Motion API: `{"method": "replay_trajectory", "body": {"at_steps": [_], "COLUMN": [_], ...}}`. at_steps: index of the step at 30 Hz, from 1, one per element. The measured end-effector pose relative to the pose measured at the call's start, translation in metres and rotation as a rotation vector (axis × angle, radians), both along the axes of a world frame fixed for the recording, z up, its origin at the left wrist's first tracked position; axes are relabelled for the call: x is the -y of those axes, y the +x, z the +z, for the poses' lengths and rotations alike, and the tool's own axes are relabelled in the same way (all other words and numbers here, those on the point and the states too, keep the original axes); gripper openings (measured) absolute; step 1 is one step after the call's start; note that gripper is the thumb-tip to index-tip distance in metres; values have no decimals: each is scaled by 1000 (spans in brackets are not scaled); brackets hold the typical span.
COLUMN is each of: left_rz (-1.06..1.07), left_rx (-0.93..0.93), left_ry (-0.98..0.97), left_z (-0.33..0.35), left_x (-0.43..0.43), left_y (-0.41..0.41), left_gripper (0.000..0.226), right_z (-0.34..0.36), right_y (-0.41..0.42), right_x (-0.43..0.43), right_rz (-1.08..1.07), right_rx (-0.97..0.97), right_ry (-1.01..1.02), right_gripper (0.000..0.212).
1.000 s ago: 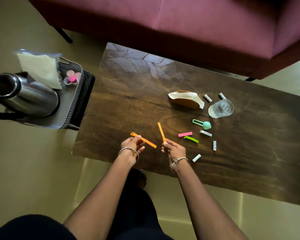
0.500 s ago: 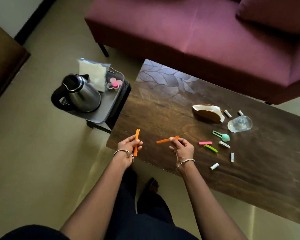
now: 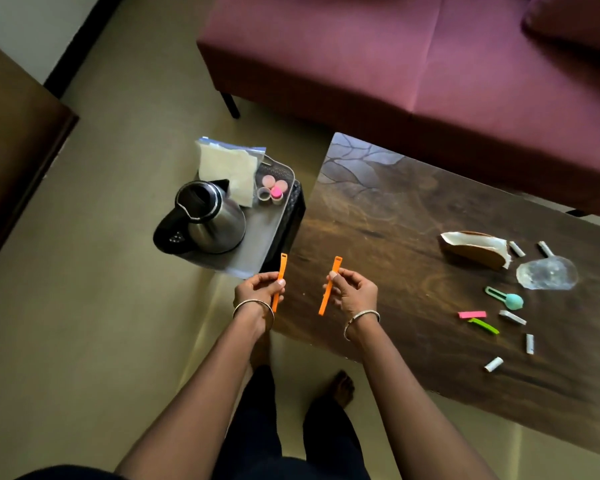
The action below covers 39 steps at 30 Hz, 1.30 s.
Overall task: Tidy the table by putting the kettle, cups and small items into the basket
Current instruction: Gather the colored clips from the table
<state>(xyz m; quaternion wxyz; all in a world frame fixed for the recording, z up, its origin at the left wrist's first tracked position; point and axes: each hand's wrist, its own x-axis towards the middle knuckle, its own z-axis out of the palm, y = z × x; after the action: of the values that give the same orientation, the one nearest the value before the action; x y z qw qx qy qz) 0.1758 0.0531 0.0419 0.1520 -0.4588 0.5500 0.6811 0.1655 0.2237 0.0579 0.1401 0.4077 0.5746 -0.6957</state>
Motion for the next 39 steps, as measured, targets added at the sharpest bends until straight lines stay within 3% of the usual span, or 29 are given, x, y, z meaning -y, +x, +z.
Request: {"method": "replay_trajectory", "body": {"at_steps": [10,18,26,34,39], "left_rz": [-264,-370,-400,-395,-374], "left_rx": [11,21,53,98,92], "left_ry": [-372,-618,-633,-603,-575], "left_z": [-44,-77,-109,-129,-132], "left_x": [39,44,38,35,35], "left_y": [-96,-149,-169,-174,-176], "left_gripper": [15,18,24,26,27], "right_z": [-47,-79,-113,-125,-126], "right_y": [-76,-127,-172,-189,-189], "right_x": [85,111,131,145,149], "right_rz": [53,81,122,309,406], "right_rx": [108,140,201,237,198], "right_ry": [8,208,341,694,811], "right_gripper": [35,28,21,16,9]}}
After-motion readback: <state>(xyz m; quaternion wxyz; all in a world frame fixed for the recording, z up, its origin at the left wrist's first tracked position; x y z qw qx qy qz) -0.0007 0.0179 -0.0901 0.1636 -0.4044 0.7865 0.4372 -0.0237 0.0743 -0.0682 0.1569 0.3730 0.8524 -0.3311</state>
